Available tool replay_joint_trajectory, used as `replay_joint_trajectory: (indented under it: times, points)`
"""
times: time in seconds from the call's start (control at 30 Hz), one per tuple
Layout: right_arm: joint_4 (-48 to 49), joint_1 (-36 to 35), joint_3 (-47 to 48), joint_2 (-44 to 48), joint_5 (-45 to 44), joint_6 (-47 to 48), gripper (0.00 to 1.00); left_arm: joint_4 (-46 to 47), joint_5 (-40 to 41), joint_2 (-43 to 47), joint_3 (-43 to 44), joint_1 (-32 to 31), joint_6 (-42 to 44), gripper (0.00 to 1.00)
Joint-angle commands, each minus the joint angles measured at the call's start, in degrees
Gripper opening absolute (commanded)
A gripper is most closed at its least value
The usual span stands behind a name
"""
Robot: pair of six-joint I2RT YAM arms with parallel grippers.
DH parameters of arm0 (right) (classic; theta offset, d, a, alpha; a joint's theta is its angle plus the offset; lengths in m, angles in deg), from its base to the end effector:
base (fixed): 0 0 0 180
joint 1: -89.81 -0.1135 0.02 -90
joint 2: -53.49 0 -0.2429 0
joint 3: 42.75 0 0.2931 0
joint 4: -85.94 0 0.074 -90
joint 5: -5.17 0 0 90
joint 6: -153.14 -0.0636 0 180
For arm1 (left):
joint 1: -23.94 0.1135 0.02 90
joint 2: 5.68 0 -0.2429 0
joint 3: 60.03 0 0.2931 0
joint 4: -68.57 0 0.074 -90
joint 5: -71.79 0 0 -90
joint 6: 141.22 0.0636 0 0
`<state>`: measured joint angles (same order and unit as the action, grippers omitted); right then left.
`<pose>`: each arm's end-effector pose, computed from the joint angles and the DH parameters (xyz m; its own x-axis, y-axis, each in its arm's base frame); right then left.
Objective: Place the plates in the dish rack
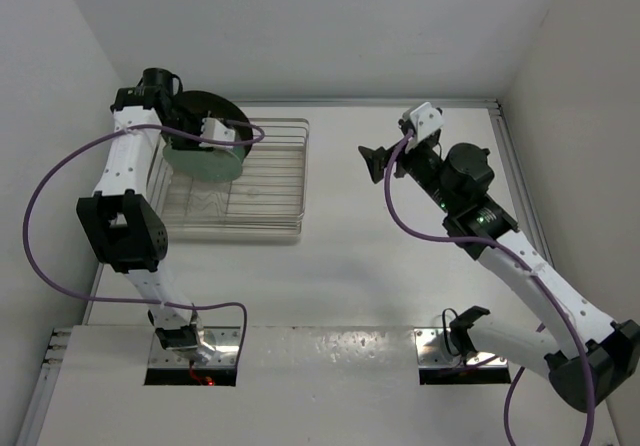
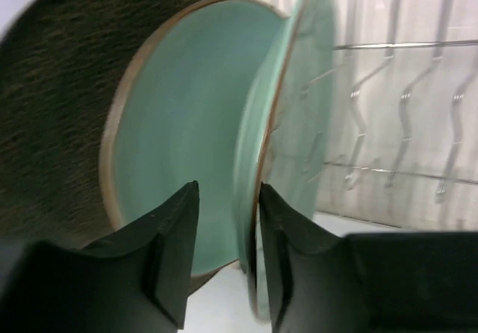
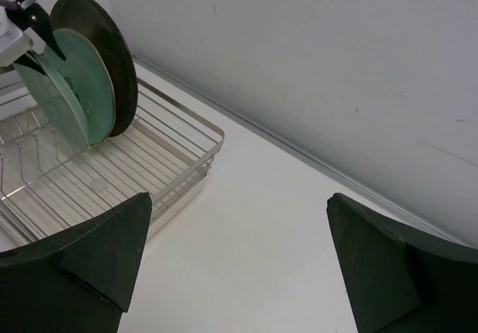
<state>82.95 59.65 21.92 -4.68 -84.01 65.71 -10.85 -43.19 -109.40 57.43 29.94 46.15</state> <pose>0.2766 0.1618 0.3615 0.0760 -0.0077 -0.9971 -0.5118 0.8579 -0.0456 0.4171 0.0168 0.2991 0.1938 0.9243 -0.3288 0.8887 -0.0235 0.4578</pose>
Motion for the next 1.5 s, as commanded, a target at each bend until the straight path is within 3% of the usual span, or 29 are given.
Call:
replay_joint_trajectory:
  times: [0.0,0.17,0.33,0.43,0.57,0.6,0.7,0.73,0.83,0.93,1.07,1.23,1.47]
  points:
    - [-0.2,0.0,3.6,-1.2,-0.6,-1.2,1.0,7.1,-0.1,1.3,2.4,0.5,-1.5,0.43]
    - [-0.6,0.2,4.5,-2.4,-0.7,-1.7,1.0,7.7,-0.1,1.9,6.6,0.5,-7.4,0.62]
    - [-2.3,0.4,5.2,-4.0,-3.7,-2.2,1.0,7.0,1.1,2.9,14.7,1.0,-14.6,0.65]
    - [-4.8,2.1,6.5,-5.9,-6.8,-6.9,1.0,7.7,2.3,3.7,19.4,2.3,-24.5,0.65]
    - [-7.2,5.2,6.2,-7.8,-14.6,-16.2,1.0,14.1,9.2,5.8,20.8,5.7,-47.2,0.68]
    - [-8.4,6.1,5.9,-8.7,-15.8,-17.7,1.0,15.7,12.0,6.5,20.3,8.1,-57.4,0.68]
    - [-13.3,10.4,5.8,-10.7,-19.9,-25.1,1.0,22.5,23.8,7.7,12.6,15.2,-73.8,0.72]
    - [-14.3,11.9,5.8,-11.1,-20.6,-27.9,1.0,24.2,27.4,8.8,6.2,17.4,-76.8,0.72]
    - [-17.3,14.7,5.9,-12.9,-20.1,-30.4,1.0,28.7,31.9,9.6,-2.3,23.3,-85.8,0.72]
    - [-18.4,16.5,6.1,-14.9,-18.6,-31.5,1.0,29.9,32.9,9.1,-12.2,25.5,-88.7,0.72]
    - [-21.9,16.6,8.2,-18.1,-19.1,-35.5,1.0,29.9,32.2,6.9,-18.5,25.5,-88.0,0.72]
    - [-27.4,16.9,13.5,-22.5,-20.3,-37.3,1.0,31.7,31.0,6.3,-22.2,25.5,-89.0,0.72]
    - [-27.8,17.0,13.5,-22.2,-21.3,-37.4,1.0,32.7,30.3,6.3,-22.2,23.7,-87.1,0.72]
